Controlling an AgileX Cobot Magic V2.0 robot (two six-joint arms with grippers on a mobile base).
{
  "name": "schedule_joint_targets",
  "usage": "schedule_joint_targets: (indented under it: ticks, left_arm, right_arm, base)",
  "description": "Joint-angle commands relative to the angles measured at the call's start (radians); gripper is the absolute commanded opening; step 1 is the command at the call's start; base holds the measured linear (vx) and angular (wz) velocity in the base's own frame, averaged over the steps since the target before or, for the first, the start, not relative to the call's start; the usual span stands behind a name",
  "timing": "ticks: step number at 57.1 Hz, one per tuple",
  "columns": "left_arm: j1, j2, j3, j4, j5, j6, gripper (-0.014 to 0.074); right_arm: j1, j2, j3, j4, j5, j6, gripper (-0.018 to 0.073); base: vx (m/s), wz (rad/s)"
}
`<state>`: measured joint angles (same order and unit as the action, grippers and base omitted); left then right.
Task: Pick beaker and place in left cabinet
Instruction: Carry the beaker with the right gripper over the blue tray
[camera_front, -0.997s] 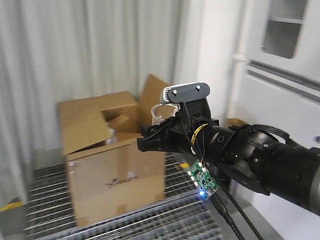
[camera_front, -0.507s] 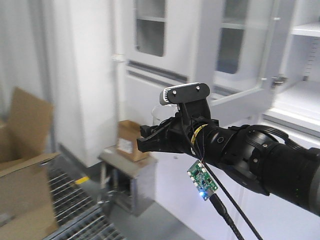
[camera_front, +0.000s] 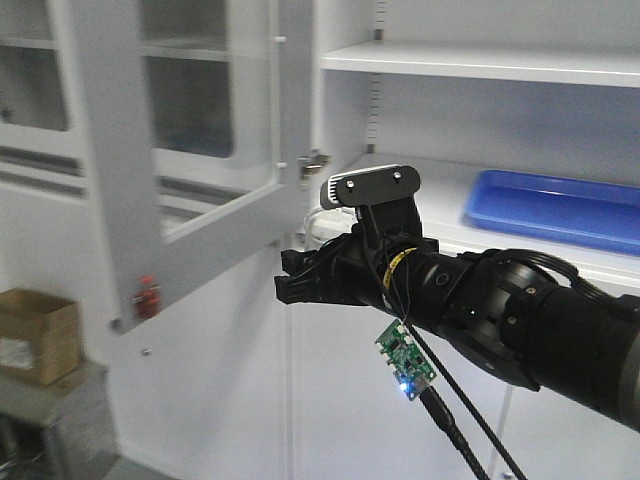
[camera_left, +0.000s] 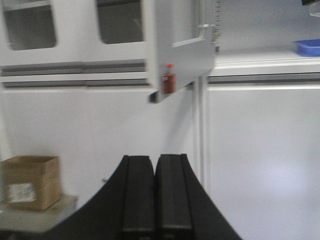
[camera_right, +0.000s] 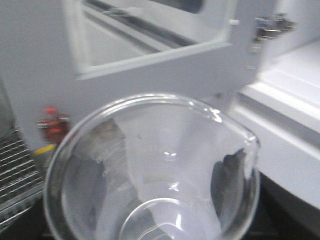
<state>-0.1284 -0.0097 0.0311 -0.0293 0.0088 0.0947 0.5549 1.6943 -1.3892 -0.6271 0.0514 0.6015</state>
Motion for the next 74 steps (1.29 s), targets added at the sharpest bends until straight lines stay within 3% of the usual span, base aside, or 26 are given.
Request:
schedule_joint_targets:
  ticks: [1,32,74]
  left_arm:
    - [-0.002,-0.018,0.016,-0.007,-0.083,-0.003,0.0001]
    - [-0.002,-0.018,0.016,-0.007,-0.083,-0.003,0.0001]
    - [-0.002,-0.018,0.016,-0.007,-0.083,-0.003,0.0001]
  right_arm:
    - [-0.004,-0.053,-0.040,-0.006,-0.064,-0.002,0.0103]
    - [-0.004,-0.053,-0.040,-0.006,-0.064,-0.002,0.0103]
    - [-0.004,-0.053,-0.040,-0.006,-0.064,-0.002,0.0103]
  base:
    - [0.16,-0.63]
    - [0.17,-0.48]
    - [0.22,-0.15]
